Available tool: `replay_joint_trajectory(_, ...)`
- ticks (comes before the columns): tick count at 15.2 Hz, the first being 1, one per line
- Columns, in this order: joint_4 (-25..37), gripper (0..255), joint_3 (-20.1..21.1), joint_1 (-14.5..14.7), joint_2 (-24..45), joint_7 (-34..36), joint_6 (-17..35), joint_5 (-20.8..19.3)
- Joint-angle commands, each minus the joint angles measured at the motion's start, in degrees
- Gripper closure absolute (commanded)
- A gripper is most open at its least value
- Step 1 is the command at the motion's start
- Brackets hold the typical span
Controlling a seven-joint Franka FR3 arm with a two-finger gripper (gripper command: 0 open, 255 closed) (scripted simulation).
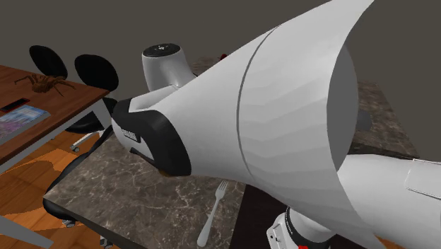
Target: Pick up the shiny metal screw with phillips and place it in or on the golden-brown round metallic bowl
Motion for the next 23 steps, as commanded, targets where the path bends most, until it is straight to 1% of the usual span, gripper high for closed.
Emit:
replay_joint_trajectory(1,-0.6,255,1.7,-0.8,1.2,-0.1,2.0,0.6)
replay_joint_trajectory(3,-1.0,255,3.0,-1.4,2.1,-0.1,3.6,1.0)
replay_joint_trajectory(10,-1.0,255,3.0,-1.4,2.1,-0.1,3.6,1.0)
replay_joint_trajectory(11,-1.0,0,3.0,-1.4,2.1,-0.1,3.6,1.0)
replay_joint_trajectory(16,-1.0,0,3.0,-1.4,2.1,-0.1,3.6,1.0)
replay_joint_trajectory(18,0.1,0,-1.3,1.1,-1.1,0.2,-1.5,-0.2)
replay_joint_trajectory(20,1.4,0,-4.7,2.7,-3.6,0.6,-5.7,-1.5)
replay_joint_trajectory(23,1.4,0,-4.7,2.7,-3.6,0.6,-5.7,-1.5)
